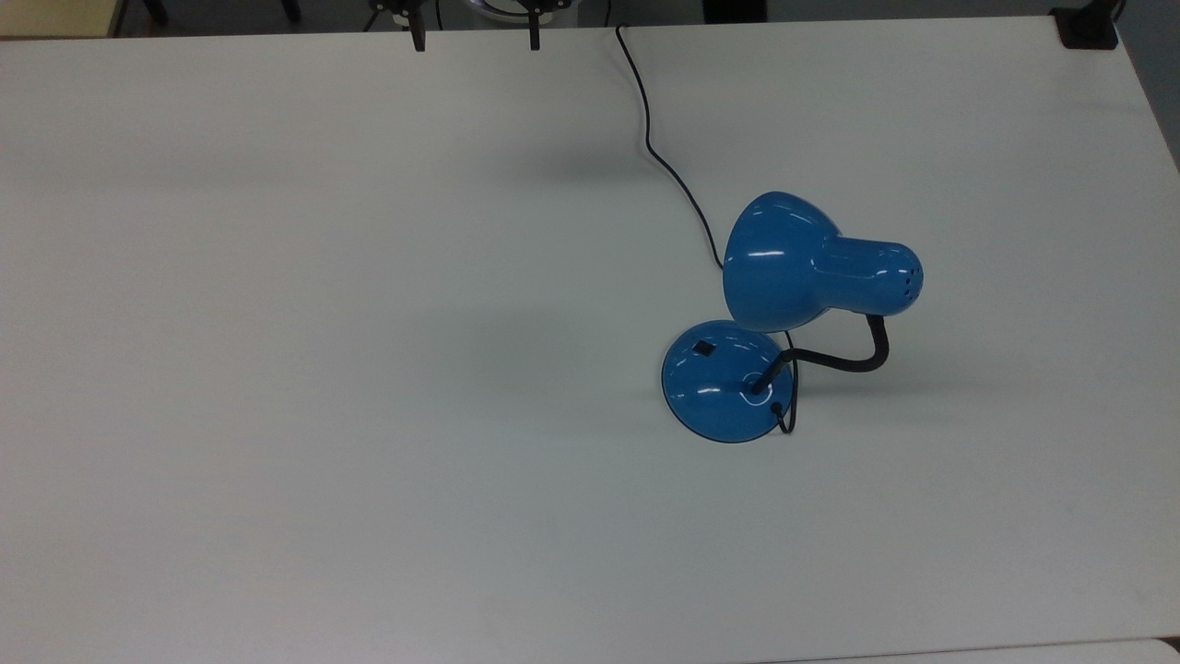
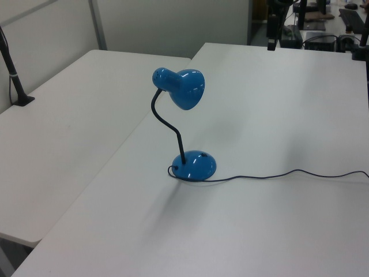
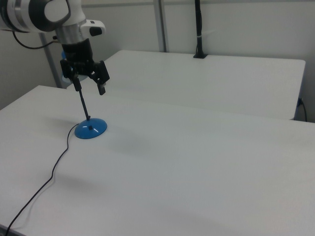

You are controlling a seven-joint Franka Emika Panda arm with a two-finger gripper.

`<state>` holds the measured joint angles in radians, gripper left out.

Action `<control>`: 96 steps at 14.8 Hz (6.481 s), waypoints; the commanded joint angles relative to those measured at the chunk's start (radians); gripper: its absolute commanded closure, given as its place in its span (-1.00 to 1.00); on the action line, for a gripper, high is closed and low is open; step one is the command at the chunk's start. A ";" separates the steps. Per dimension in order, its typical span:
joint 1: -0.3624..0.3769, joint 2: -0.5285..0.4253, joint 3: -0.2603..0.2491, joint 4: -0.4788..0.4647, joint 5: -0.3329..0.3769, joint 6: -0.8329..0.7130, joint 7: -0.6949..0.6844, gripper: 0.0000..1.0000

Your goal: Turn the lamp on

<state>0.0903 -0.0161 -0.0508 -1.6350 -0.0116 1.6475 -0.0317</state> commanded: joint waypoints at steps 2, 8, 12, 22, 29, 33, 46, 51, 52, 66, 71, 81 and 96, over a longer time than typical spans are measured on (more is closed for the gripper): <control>-0.020 -0.016 0.012 -0.028 -0.014 -0.034 -0.287 -1.00; -0.035 -0.013 0.019 -0.120 -0.047 -0.031 -0.444 -0.76; -0.035 -0.013 0.019 -0.221 0.028 0.104 -0.445 0.63; -0.024 0.007 0.101 -0.538 0.202 0.677 -0.442 1.00; -0.018 0.198 0.189 -0.542 0.354 1.108 -0.438 1.00; 0.014 0.251 0.201 -0.508 0.436 1.200 -0.436 1.00; 0.100 0.412 0.200 -0.301 0.526 1.204 -0.435 1.00; 0.115 0.435 0.200 -0.284 0.522 1.204 -0.418 1.00; 0.115 0.435 0.200 -0.284 0.522 1.204 -0.418 1.00; 0.129 0.485 0.200 -0.264 0.521 1.252 -0.416 1.00; 0.111 0.329 0.171 -0.370 0.507 1.047 -0.419 1.00; -0.007 0.082 -0.009 -0.339 0.135 0.376 -0.331 0.81; -0.066 0.027 -0.084 0.017 0.013 0.046 -0.082 -1.00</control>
<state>0.0175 0.0112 -0.1301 -1.6296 -0.0179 1.7184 -0.1379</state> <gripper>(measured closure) 0.000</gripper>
